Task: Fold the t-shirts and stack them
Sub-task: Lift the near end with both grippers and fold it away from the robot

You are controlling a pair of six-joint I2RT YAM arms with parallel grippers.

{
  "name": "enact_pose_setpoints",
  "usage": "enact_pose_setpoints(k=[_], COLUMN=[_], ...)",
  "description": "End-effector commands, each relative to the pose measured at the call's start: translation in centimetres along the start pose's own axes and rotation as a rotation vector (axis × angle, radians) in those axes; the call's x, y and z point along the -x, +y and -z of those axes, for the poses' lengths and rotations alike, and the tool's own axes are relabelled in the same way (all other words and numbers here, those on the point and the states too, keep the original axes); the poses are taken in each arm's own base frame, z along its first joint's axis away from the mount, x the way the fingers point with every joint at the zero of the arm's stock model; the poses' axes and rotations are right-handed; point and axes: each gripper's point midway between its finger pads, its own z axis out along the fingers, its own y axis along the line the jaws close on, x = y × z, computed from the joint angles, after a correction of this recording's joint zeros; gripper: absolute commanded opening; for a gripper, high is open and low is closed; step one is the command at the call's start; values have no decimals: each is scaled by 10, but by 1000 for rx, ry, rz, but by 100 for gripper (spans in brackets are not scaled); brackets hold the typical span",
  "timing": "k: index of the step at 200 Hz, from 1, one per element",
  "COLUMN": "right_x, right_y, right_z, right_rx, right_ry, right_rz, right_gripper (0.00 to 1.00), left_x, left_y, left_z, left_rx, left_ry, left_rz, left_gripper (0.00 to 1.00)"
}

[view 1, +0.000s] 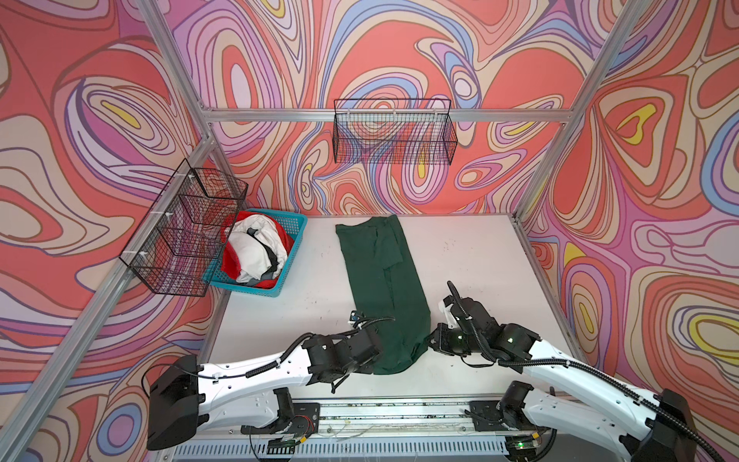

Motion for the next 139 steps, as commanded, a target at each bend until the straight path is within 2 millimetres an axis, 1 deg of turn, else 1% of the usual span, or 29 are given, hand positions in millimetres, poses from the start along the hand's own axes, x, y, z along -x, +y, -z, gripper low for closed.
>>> enact_pose_setpoints(k=[1, 36, 62, 75, 92, 113, 134, 139], right_x=[16, 48, 69, 79, 95, 113, 127, 130], right_y=[7, 19, 30, 30, 30, 34, 39, 38], right_z=[-1, -6, -10, -12, -9, -7, -12, -14], right_rx=[-15, -60, -28, -26, -51, -51, -42, -50], right_ry=[-52, -135, -166, -170, -206, -239, -251, -253], right_rz=[-3, 30, 19, 9, 21, 36, 47, 46], right_gripper=[0, 0, 0, 0, 0, 0, 0, 0], left_x=[16, 32, 41, 46, 54, 64, 76, 79], left_y=[-2, 1, 3, 4, 7, 7, 14, 16], left_z=[1, -2, -1, 1, 1, -4, -8, -9], left_rx=[-5, 13, -1, -2, 3, -21, -10, -8], left_ry=[-30, -29, -25, -35, -38, -25, -23, -23], left_rz=[16, 31, 54, 55, 62, 65, 81, 84], left_gripper=[0, 0, 0, 0, 0, 0, 0, 0])
